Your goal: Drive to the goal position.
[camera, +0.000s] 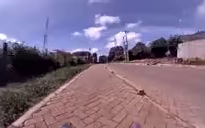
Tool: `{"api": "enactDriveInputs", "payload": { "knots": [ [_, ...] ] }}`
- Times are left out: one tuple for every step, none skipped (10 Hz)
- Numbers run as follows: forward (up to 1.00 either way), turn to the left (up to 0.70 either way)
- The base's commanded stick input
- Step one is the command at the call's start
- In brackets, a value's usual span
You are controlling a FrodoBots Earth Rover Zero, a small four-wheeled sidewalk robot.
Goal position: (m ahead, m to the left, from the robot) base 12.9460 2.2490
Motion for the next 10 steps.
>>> {"api": "enactDriveInputs", "payload": {
  "knots": [
    [1.00, 0.00],
    [1.00, 0.00],
    [1.00, 0.00],
    [1.00, 0.00],
    [1.00, 0.00],
    [1.00, 0.00],
    [1.00, 0.00],
    [1.00, 0.00],
    [1.00, 0.00],
    [1.00, 0.00]
  ]
}}
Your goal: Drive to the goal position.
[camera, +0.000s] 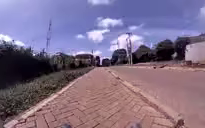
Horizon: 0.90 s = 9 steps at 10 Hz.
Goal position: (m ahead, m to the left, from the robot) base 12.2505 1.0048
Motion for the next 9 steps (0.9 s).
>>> {"api": "enactDriveInputs", "payload": {
  "knots": [
    [1.00, 0.00],
    [1.00, 0.00],
    [1.00, 0.00],
    [1.00, 0.00],
    [1.00, 0.00],
    [1.00, 0.00],
    [1.00, 0.00],
    [1.00, 0.00],
    [1.00, 0.00]
  ]
}}
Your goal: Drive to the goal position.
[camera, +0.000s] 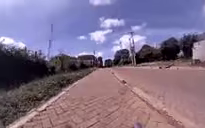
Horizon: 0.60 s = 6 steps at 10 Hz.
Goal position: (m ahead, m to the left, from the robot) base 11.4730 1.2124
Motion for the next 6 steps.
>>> {"api": "enactDriveInputs", "payload": {
  "knots": [
    [1.00, 0.00],
    [1.00, 0.00],
    [1.00, 0.00],
    [1.00, 0.00],
    [1.00, -0.09],
    [1.00, -0.20]
  ]
}}
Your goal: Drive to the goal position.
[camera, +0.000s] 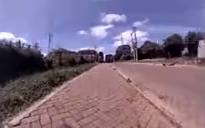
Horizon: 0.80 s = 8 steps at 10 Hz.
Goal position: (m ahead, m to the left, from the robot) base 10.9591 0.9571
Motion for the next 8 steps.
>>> {"api": "enactDriveInputs", "payload": {
  "knots": [
    [1.00, 0.00],
    [1.00, 0.00],
    [1.00, -0.11],
    [1.00, -0.24],
    [1.00, 0.00],
    [1.00, 0.00],
    [1.00, 0.00],
    [1.00, 0.00]
  ]
}}
